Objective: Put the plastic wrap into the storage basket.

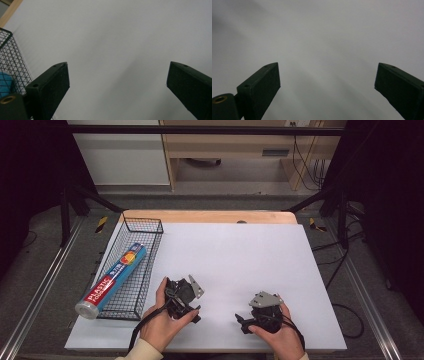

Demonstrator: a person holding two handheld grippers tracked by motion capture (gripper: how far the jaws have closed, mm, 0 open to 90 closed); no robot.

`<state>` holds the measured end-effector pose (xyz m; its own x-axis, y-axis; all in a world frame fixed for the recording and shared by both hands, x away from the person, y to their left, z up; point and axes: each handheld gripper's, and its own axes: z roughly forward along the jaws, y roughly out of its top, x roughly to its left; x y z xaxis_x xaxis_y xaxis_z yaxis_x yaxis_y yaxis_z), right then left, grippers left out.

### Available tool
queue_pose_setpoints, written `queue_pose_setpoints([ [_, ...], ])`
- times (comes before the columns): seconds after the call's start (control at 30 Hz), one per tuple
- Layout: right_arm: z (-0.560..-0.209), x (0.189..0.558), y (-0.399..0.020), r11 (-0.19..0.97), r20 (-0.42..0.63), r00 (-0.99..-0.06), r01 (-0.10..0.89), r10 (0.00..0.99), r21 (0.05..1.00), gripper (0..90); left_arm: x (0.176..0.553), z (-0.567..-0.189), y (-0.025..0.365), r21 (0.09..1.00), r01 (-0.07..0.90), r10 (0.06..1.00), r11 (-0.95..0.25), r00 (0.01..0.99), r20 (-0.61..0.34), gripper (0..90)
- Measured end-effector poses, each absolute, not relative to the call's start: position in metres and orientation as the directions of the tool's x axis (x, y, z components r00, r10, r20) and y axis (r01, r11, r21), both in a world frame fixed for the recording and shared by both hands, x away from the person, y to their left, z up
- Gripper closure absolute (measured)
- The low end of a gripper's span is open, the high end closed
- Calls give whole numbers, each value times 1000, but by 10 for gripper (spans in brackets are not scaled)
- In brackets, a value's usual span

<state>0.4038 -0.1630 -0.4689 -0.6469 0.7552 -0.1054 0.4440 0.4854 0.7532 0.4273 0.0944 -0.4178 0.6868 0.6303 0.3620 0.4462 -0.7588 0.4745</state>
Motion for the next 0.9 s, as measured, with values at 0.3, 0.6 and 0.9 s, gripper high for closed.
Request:
queue_pose_setpoints([
  [0.3,-469,404,-163,486,-105,-647,445,755,752,67,426,-436,98,499,453,648,-739,681,341,45],
  [0.6,-469,404,-164,486,-107,-645,445,757,752,67,424,-447,105,589,419,679,-691,656,329,49],
  [0.9,-469,404,-164,480,-108,-637,448,763,754,68,421,-458,114,679,351,684,-645,660,309,53],
])
